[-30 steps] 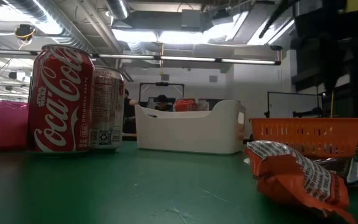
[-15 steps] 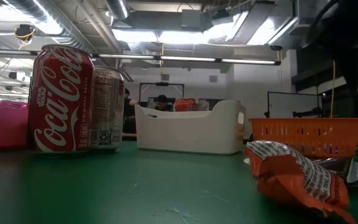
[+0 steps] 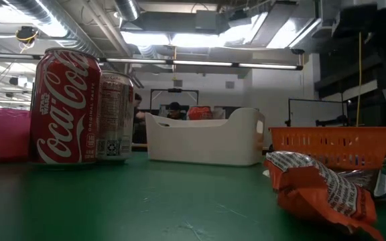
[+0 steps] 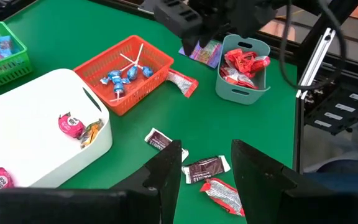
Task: Sort candy
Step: Put the orange chocolate into the blue bin
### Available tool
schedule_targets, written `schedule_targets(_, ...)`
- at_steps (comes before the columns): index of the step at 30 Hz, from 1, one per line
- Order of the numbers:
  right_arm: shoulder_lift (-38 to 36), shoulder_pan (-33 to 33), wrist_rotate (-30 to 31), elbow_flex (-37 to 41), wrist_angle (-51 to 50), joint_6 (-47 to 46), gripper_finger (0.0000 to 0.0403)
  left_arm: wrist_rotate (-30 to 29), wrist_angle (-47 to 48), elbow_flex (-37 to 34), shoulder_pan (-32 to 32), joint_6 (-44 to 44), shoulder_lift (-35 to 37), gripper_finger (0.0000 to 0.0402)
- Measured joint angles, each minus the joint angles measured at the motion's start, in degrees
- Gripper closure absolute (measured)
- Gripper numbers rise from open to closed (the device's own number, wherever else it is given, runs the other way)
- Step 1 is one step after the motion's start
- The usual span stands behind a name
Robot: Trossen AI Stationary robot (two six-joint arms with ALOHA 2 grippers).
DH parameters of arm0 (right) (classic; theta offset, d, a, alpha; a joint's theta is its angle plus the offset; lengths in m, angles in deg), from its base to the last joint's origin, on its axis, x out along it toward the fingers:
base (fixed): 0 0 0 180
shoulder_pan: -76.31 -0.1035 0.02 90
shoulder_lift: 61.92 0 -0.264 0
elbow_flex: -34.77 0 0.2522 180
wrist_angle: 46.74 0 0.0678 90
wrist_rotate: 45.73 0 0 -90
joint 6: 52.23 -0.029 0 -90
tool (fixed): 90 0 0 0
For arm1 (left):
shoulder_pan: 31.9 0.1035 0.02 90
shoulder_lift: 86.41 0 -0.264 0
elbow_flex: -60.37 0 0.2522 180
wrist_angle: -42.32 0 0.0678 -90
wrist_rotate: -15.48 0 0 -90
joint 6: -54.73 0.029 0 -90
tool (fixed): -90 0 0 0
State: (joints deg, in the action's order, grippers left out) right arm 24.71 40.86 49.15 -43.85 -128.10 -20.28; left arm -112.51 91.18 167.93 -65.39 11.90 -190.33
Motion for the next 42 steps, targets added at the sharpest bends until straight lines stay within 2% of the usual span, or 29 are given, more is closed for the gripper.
schedule_targets(7, 0.6, 0.2, 0.1, 0.4, 5.6, 4.4, 0.0213, 0.0, 0.0, 0.0, 0.0, 0.0, 0.0, 0.0273)
schedule_targets(13, 3.1, 0.2, 0.2, 4.3, 8.3, 8.8, 0.0213, 0.0, 0.0, 0.0, 0.0, 0.0, 0.0, 0.0273)
schedule_targets(17, 5.1, 0.2, 3.2, 6.1, 10.8, 11.9, 0.0213, 0.0, 0.0, 0.0, 0.0, 0.0, 0.0, 0.0273)
schedule_targets(23, 6.0, 0.2, 3.7, 8.8, 17.2, 12.1, 0.0213, 0.0, 0.0, 0.0, 0.0, 0.0, 0.0, 0.0273)
schedule_targets(35, 6.0, 0.2, 3.5, 13.9, 18.4, 12.1, 0.0213, 0.0, 0.0, 0.0, 0.0, 0.0, 0.0, 0.0273)
schedule_targets(38, 6.0, 0.2, 3.5, 14.1, 18.5, 12.1, 0.0225, 0.0, 0.0, 0.0, 0.0, 0.0, 0.0, 0.0273)
schedule_targets(42, 6.0, 0.2, 3.5, 14.1, 18.6, 12.1, 0.0264, 0.0, 0.0, 0.0, 0.0, 0.0, 0.0, 0.0273)
